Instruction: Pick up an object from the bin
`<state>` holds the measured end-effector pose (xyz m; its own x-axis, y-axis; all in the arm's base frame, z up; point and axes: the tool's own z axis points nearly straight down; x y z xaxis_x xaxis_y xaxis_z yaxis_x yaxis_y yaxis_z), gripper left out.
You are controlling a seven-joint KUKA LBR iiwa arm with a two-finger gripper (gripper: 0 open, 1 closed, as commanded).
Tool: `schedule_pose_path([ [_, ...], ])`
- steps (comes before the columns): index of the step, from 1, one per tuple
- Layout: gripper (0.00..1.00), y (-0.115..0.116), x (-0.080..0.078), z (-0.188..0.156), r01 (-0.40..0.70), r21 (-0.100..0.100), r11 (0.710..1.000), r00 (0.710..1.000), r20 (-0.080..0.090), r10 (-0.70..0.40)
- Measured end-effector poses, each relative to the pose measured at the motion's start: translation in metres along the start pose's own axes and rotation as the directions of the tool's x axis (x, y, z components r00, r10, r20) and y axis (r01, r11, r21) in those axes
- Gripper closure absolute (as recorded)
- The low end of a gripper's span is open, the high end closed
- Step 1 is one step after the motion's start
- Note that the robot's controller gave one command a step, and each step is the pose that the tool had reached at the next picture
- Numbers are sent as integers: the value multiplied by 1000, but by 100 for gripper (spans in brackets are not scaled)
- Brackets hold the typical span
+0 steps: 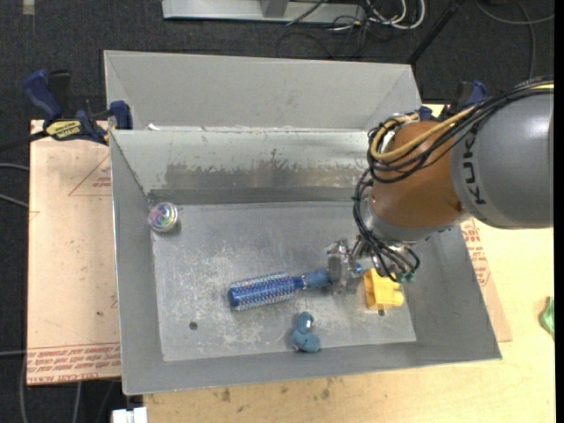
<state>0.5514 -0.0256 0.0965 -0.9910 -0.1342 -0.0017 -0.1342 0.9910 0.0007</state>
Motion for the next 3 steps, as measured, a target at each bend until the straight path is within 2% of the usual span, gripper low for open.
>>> schedule_pose_path([
  [1,0,0,0,0,0,0,1000,1000,0,0],
  [2,0,1,-81,27,-35,0,999,999,6,35],
  [3,100,1,-79,26,-36,0,999,999,2,36],
])
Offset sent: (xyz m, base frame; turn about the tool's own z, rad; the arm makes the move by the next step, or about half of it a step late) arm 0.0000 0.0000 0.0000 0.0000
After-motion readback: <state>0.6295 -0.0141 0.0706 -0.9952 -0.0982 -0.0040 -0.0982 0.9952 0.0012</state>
